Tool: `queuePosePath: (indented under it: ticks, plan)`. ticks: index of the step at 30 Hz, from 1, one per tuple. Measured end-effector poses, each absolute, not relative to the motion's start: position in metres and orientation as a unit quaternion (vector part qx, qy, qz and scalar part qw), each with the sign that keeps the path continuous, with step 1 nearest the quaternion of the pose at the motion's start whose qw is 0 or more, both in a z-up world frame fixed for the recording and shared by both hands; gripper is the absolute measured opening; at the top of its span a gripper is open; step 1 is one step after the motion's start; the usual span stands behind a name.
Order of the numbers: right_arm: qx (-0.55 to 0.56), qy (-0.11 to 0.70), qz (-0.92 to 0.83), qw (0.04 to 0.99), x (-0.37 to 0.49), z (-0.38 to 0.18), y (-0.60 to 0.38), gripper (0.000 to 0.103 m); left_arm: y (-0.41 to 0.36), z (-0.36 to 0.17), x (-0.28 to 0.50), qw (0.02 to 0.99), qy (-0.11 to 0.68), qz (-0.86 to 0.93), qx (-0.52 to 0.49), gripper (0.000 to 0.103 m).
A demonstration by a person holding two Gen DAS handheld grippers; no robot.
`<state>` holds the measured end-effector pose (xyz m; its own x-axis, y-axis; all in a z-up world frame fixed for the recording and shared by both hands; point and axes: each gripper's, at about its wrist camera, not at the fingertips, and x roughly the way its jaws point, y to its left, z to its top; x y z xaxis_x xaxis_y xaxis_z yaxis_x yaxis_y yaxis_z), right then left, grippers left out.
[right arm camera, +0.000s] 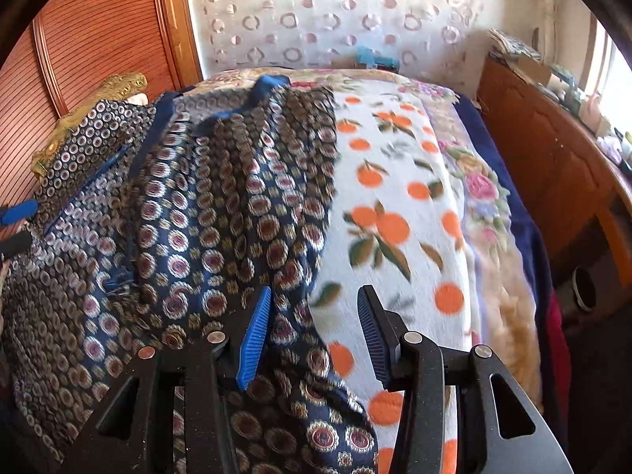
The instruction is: Fold small clothes
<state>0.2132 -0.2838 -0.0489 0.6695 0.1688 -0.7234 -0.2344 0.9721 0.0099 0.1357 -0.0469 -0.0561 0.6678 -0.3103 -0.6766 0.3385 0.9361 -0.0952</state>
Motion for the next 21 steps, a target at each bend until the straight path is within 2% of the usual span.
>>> queuePosePath:
  ticks: [9,17,18,20,21]
  plan:
    - [-0.047,0.352,0.102,0.929,0.194,-0.064,-0.290,0.051,-0.088,-0.053,0.198,0.899,0.385,-0.196,0.068,0.075]
    - [-0.039,0.351,0.106,0.929,0.193,-0.071,-0.294,0.052,-0.113,-0.080,0.266,0.876,0.437,-0.187,0.079,0.074]
    - [-0.039,0.351,0.107,0.929,0.194,-0.069,-0.296,0.052,-0.113,-0.085,0.271,0.871,0.448,-0.187,0.074,0.062]
    - [-0.037,0.351,0.107,0.930,0.193,-0.069,-0.296,0.052,-0.113,-0.086,0.274,0.874,0.445,-0.181,0.073,0.056]
    - [-0.037,0.351,0.107,0.930,0.193,-0.069,-0.296,0.052,-0.113,-0.085,0.274,0.873,0.446,-0.186,0.069,0.049]
